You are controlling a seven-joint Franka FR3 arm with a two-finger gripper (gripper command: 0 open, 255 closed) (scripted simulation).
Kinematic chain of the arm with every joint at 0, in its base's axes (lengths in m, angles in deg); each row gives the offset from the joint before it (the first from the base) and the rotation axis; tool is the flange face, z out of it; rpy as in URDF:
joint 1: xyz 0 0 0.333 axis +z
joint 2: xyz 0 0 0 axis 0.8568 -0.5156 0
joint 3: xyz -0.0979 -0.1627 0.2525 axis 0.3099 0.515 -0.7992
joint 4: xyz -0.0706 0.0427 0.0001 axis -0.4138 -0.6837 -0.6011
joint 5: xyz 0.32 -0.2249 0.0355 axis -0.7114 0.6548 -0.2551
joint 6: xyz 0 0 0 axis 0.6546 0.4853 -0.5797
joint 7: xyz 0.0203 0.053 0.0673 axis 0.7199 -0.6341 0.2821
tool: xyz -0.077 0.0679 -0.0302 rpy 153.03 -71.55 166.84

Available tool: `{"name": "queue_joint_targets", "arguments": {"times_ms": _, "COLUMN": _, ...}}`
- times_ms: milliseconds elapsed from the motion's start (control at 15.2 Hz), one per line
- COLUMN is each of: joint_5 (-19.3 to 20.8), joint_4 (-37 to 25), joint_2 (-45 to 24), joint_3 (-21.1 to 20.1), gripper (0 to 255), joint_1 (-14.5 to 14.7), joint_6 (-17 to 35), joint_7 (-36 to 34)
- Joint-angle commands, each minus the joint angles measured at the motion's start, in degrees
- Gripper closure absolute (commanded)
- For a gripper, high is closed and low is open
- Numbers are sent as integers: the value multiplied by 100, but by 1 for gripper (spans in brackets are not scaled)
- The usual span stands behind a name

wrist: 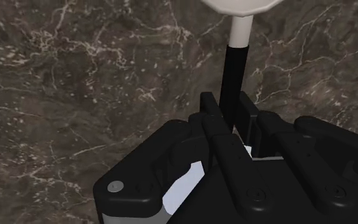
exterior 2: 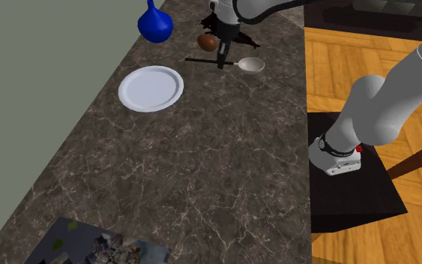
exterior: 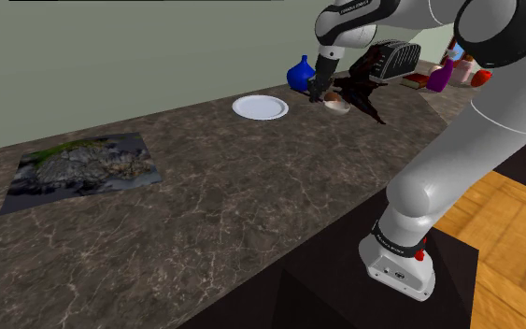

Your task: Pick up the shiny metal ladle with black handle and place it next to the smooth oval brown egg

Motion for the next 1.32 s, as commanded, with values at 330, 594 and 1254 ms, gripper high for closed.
{"name": "queue_joint_targets", "arguments": {"times_ms": 330, "joint_5": -79, "joint_4": -416, "joint_2": -342, "joint_3": 613, "gripper": 255, "joint_1": -416, "joint_6": -197, "joint_7": 1062}}
{"name": "queue_joint_targets", "arguments": {"times_ms": 594, "joint_5": -162, "joint_4": -510, "joint_2": -556, "joint_3": 809, "gripper": 255, "joint_1": -559, "joint_6": -132, "joint_7": 1448}}
{"name": "queue_joint_targets", "arguments": {"times_ms": 1254, "joint_5": -329, "joint_4": -11, "joint_2": -823, "joint_3": 824, "gripper": 255, "joint_1": -557, "joint_6": 601, "joint_7": 1635}}
